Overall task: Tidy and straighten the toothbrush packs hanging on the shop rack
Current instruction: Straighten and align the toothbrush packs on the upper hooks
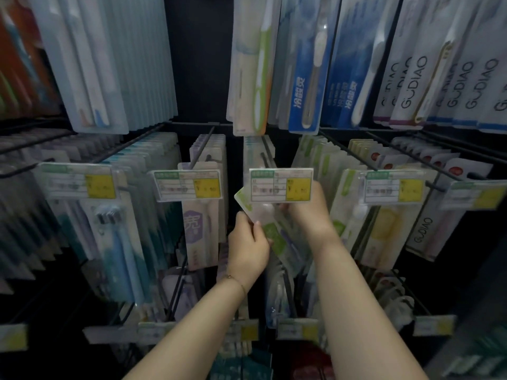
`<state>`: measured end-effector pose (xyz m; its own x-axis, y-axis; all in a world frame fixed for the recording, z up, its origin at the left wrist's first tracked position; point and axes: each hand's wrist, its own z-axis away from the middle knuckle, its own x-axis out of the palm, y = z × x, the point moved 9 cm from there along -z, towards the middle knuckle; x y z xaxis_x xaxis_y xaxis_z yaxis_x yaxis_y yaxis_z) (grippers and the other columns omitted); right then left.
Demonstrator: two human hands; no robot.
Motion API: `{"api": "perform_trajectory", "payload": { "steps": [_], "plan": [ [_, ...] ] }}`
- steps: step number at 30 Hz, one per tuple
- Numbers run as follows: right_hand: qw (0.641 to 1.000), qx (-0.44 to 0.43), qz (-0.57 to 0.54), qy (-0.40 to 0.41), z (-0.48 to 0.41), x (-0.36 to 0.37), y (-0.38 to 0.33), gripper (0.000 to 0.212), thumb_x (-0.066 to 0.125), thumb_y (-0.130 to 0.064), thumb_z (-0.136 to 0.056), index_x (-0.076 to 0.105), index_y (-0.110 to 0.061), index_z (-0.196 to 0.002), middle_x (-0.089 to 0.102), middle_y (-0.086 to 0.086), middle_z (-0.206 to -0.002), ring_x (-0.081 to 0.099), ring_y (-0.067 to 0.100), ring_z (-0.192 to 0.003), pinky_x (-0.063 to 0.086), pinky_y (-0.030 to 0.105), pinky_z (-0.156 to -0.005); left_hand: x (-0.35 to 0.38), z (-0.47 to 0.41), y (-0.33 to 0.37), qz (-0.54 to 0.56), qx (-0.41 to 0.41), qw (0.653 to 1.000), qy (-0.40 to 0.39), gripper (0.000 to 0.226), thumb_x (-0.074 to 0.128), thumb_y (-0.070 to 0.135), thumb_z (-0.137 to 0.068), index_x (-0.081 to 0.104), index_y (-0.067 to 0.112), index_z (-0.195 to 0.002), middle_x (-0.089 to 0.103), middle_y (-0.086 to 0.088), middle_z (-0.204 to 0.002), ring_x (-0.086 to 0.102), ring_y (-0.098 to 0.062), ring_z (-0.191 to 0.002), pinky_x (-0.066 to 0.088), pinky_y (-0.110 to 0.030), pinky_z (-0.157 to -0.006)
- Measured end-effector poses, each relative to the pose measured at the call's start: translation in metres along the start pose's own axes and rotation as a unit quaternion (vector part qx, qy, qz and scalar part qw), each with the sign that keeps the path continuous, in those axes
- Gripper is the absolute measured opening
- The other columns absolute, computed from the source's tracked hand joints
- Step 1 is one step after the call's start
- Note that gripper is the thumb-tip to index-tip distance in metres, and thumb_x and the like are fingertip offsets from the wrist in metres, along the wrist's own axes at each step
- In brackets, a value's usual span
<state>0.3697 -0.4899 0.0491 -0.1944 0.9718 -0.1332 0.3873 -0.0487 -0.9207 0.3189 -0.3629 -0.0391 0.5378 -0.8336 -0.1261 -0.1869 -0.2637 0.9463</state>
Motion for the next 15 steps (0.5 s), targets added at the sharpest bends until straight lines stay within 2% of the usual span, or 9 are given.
{"api": "perform_trajectory", "payload": {
  "steps": [1, 3, 6, 7, 10, 13, 15],
  "plan": [
    [1.0, -0.004, 0.002, -0.01, 0.005, 0.001, 0.007, 0.032, 0.05, -0.007, -0.096, 0.063, -0.028, -0.076, 0.065, -0.02, -0.06, 0.058, -0.011, -0.056, 0.044, 0.008, -0.052, -0.003, 0.003, -0.002, -0.02, 0.011, 1.0, 0.0, 0.007, 0.045, 0.014, -0.103, 0.051, 0.014, -0.1, 0.065, -0.002, -0.088, 0.068, -0.011, -0.072, 0.061, -0.034, -0.068],
    [1.0, -0.004, 0.004, -0.011, 0.017, 0.006, 0.016, 0.031, 0.047, -0.011, -0.1, 0.067, -0.033, -0.088, 0.069, -0.021, -0.073, 0.061, -0.011, -0.068, 0.048, 0.012, -0.064, -0.01, 0.012, -0.001, -0.055, 0.043, 0.998, -0.003, 0.007, 0.046, 0.014, -0.102, 0.05, 0.011, -0.097, 0.064, -0.006, -0.082, 0.064, -0.015, -0.071, 0.057, -0.042, -0.067],
    [0.999, -0.003, 0.028, -0.023, 0.029, 0.012, 0.021, 0.022, 0.049, -0.019, -0.101, 0.066, -0.032, -0.104, 0.069, -0.015, -0.102, 0.063, -0.002, -0.097, 0.049, 0.022, -0.086, -0.02, 0.025, 0.007, -0.057, 0.079, 0.995, -0.007, 0.01, 0.047, 0.01, -0.101, 0.048, 0.009, -0.091, 0.057, -0.002, -0.072, 0.054, -0.006, -0.059, 0.046, -0.024, -0.055],
    [0.999, -0.006, 0.038, -0.034, 0.033, 0.013, 0.022, 0.019, 0.05, -0.02, -0.101, 0.065, -0.029, -0.109, 0.068, -0.012, -0.108, 0.062, 0.002, -0.102, 0.048, 0.023, -0.089, -0.023, 0.028, 0.008, -0.048, 0.08, 0.996, -0.008, 0.011, 0.048, 0.01, -0.101, 0.048, 0.01, -0.09, 0.056, 0.0, -0.07, 0.052, -0.004, -0.057, 0.042, -0.02, -0.053],
    [0.996, 0.006, 0.055, -0.068, 0.049, 0.013, 0.027, 0.026, 0.055, -0.018, -0.098, 0.06, -0.027, -0.122, 0.064, -0.01, -0.113, 0.06, 0.003, -0.106, 0.048, 0.02, -0.089, -0.031, 0.035, 0.013, -0.037, 0.082, 0.996, -0.012, 0.013, 0.048, 0.013, -0.102, 0.049, 0.016, -0.089, 0.061, 0.001, -0.075, 0.056, -0.004, -0.062, 0.044, -0.019, -0.055],
    [0.995, -0.014, 0.059, -0.074, 0.064, 0.011, 0.027, 0.024, 0.056, -0.012, -0.098, 0.062, -0.026, -0.116, 0.067, -0.005, -0.11, 0.063, 0.008, -0.104, 0.052, 0.028, -0.091, -0.028, 0.042, 0.022, -0.045, 0.11, 0.992, -0.031, 0.02, 0.049, 0.014, -0.102, 0.047, 0.019, -0.083, 0.057, 0.008, -0.069, 0.053, 0.001, -0.057, 0.038, -0.012, -0.052],
    [0.996, -0.023, 0.056, -0.063, 0.071, 0.005, 0.027, 0.021, 0.054, -0.01, -0.098, 0.064, -0.022, -0.112, 0.069, -0.003, -0.107, 0.065, 0.009, -0.101, 0.053, 0.029, -0.09, -0.024, 0.047, 0.026, -0.045, 0.127, 0.99, -0.041, 0.022, 0.05, 0.017, -0.102, 0.047, 0.022, -0.081, 0.057, 0.013, -0.065, 0.051, 0.0, -0.056, 0.038, -0.013, -0.051]
  ]
}}
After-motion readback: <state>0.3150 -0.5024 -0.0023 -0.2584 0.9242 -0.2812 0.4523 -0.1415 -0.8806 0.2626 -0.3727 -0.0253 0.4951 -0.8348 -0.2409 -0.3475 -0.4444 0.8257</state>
